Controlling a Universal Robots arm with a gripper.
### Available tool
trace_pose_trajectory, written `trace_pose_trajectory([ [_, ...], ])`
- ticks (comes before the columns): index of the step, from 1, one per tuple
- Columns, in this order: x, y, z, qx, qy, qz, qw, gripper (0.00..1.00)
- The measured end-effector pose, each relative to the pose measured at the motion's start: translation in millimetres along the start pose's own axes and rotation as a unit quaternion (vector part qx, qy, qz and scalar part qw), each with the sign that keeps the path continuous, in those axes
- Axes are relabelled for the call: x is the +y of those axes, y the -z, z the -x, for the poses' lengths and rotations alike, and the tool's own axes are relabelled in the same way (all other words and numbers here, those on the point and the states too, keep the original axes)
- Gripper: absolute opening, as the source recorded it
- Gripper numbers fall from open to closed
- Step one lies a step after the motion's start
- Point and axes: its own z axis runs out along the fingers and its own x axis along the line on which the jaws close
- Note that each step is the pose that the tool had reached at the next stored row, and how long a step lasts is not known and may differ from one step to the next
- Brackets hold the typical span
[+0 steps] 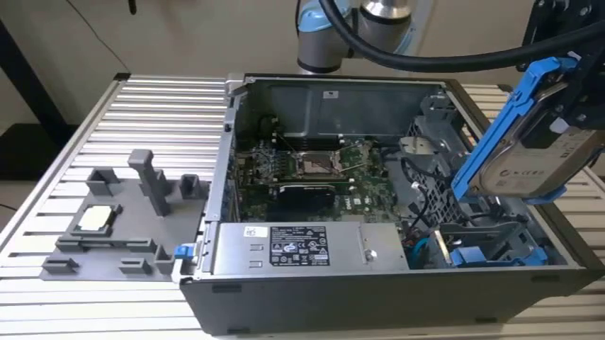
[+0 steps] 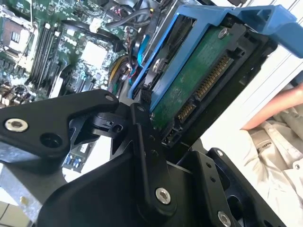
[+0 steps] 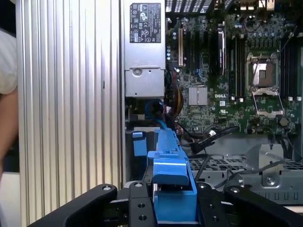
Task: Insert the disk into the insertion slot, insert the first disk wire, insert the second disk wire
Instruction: 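Insert the disk into the insertion slot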
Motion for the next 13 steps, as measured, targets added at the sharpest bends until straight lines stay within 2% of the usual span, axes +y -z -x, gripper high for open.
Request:
trace_pose_trajectory([
  [13,-5.6,-14.4,-3.6,0.0,0.0,0.0,1.0,0.33],
])
